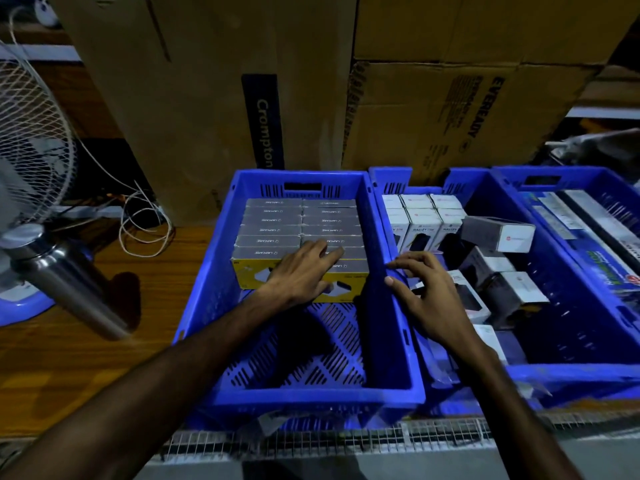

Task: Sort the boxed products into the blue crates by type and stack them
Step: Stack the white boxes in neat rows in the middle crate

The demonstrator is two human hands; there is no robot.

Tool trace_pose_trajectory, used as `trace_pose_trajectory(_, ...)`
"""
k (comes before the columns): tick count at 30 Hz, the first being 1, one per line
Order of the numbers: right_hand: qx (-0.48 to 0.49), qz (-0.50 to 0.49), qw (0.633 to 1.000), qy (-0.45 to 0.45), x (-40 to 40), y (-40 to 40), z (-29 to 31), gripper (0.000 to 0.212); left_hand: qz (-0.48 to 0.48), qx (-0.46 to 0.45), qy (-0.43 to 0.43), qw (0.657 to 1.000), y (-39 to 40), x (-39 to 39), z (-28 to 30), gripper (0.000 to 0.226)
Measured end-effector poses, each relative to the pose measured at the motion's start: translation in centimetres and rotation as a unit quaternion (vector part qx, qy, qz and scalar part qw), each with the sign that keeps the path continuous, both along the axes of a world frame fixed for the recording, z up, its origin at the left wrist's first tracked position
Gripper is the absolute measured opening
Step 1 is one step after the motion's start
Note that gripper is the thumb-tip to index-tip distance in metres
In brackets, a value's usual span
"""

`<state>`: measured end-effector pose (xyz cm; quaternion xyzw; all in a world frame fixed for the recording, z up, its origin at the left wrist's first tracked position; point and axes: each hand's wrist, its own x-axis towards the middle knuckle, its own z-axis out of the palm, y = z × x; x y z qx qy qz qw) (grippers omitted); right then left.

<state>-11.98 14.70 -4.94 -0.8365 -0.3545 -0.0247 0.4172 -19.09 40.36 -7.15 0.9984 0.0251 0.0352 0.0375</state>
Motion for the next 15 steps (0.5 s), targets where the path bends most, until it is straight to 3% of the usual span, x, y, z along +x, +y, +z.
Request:
trace_pose_trajectory(7,-0.03,0.01,0.999,0.021,-0.5,-2.3,0.4,0.027,0.023,0.014,-0.047,0.999,-0.7,-0.7,2.8,0.068)
trace_pose_trajectory(15,-0.043,-0.026,0.998,0.044,0.1,-7.5,1.8,0.02,-0.016,-0.156,-0.155,0.975,-6.7,0.8,4.8,0.045)
